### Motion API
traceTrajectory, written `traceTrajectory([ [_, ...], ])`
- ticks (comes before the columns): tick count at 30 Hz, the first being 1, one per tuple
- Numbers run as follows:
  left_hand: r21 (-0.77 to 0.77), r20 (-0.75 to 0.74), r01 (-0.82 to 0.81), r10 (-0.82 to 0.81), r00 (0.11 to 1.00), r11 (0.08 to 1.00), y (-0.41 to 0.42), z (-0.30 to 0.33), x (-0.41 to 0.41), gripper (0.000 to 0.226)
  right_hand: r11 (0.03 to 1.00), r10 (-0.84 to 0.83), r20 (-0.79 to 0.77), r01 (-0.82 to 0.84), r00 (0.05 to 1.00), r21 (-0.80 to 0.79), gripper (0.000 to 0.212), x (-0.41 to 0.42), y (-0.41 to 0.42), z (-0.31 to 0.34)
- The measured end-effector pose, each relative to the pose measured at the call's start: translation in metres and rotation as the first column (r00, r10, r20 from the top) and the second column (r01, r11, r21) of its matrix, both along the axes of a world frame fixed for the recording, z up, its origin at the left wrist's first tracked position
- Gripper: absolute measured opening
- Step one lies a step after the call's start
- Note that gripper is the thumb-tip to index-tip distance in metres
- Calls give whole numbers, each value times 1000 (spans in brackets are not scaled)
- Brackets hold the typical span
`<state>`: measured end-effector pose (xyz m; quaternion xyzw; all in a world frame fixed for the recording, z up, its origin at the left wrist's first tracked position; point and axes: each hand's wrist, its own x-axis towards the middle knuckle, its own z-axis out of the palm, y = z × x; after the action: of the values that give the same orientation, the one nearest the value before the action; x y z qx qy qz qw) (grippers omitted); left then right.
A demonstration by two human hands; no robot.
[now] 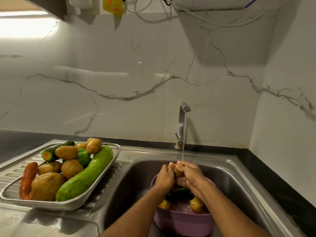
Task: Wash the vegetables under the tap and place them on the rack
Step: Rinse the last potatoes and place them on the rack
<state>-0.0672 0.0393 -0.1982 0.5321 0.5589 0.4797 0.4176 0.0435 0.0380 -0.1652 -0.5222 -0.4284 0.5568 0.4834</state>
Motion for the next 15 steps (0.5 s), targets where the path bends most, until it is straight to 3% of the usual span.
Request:
traceTrajectory([
  [5, 13, -63, 62, -61, 996, 998, -6, 3, 1, 42, 987, -132, 60, 125, 990, 105, 10, 0, -2, -4],
  [10, 4, -60, 178, -177, 982, 984, -7, 2, 3, 31, 965, -255, 98, 247, 962, 87, 13, 0, 3, -9],
  [15, -34, -72, 141, -143, 987, 989, -9, 4, -1, 29, 997, -82, 64, 81, 995, 13, 9, 6, -2, -5],
])
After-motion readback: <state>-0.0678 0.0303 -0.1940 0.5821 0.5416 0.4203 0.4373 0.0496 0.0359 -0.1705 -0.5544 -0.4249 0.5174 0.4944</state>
